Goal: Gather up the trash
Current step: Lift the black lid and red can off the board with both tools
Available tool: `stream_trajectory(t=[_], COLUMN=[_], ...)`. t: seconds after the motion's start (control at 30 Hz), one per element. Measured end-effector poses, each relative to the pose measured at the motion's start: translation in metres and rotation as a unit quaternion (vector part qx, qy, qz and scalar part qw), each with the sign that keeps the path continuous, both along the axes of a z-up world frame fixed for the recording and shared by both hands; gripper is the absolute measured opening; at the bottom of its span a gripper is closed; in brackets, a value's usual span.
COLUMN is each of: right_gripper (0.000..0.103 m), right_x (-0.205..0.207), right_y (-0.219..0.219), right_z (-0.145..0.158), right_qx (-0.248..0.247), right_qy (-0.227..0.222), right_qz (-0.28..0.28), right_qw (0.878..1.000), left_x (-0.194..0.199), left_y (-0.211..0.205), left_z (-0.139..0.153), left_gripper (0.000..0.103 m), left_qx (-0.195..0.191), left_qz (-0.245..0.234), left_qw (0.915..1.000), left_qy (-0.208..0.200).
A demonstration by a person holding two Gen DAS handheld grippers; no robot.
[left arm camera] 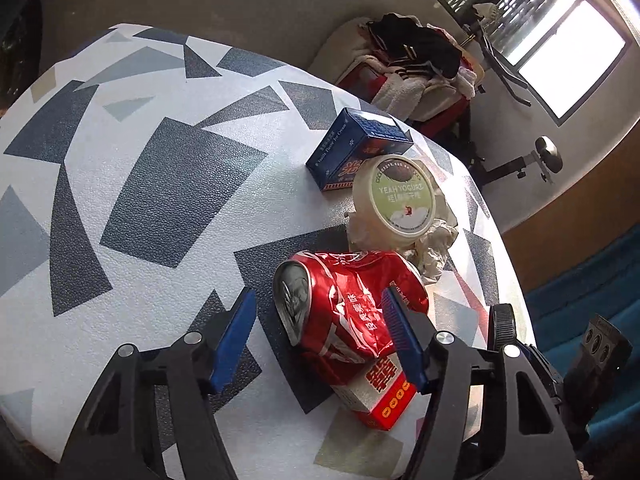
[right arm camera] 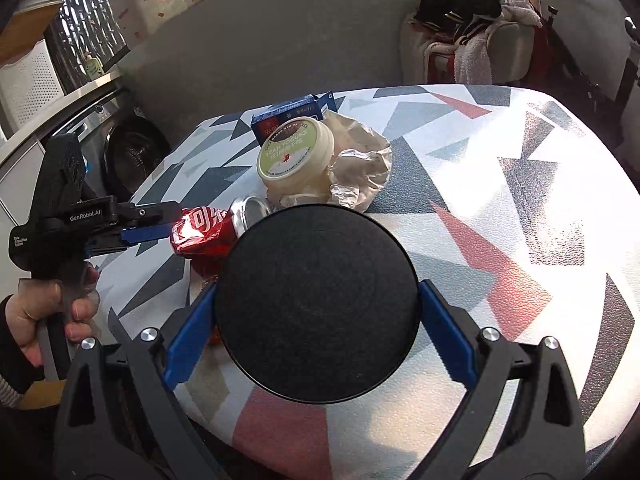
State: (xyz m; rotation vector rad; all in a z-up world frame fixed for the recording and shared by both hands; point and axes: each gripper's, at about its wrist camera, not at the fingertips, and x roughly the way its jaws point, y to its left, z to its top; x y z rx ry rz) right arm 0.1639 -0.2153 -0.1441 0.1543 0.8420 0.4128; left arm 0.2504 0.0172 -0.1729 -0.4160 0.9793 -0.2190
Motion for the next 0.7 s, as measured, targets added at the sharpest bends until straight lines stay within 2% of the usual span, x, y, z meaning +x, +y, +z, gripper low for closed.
stream_trajectory(t=[0.13,0.17,0.2,0.27,0.33,0.37,0.43,0.7], right_gripper=[0.094,0.094,0.094,0.094,0.094,0.094,0.094,0.094], right_x=[-0.01,-0.013,-0.015,-0.019,-0.023,-0.023,-0.025,-0.032], right_y=[-0.006,-0.007,-0.01,-0.011,-0.013,-0.014,-0.016,-0.016], right_z=[-0.005,-0.006,-0.007,-0.01,-0.013,-0.015,-0.017,-0.009], right_qx=[-0.016,-0.017,-0.017,-0.016,-0.015,-0.014,-0.013,-0.01], right_qy=[-0.005,-0.006,-0.006,-0.005,-0.003,-0.001,0.001,-0.006], right_qz=[0.001,0.001,0.001,0.001,0.002,0.001,-0.001,-0.004], right_qw=[1.0,1.0,1.0,1.0,1.0,1.0,1.0,1.0], left_x=[0.017,0.02,0.024,0.027,0.026,0.025,0.023,0.006], left_y=[-0.005,-0.006,-0.007,-0.008,-0.012,-0.015,-0.018,-0.008], left_z=[-0.009,-0.012,-0.016,-0.023,-0.02,-0.018,-0.013,0.029], left_gripper=[0.063,0.06,0.051,0.04,0.033,0.033,0.032,0.031], left_qx=[0.02,0.025,0.032,0.038,0.059,0.083,0.1,0.125], left_qz=[0.015,0.016,0.016,0.01,0.001,-0.004,-0.017,-0.033], left_qw=[0.9995,0.9992,0.9987,0.9983,0.9979,0.9963,0.9948,0.9895], left_qy=[0.022,0.028,0.036,0.042,0.027,0.022,0.007,-0.064])
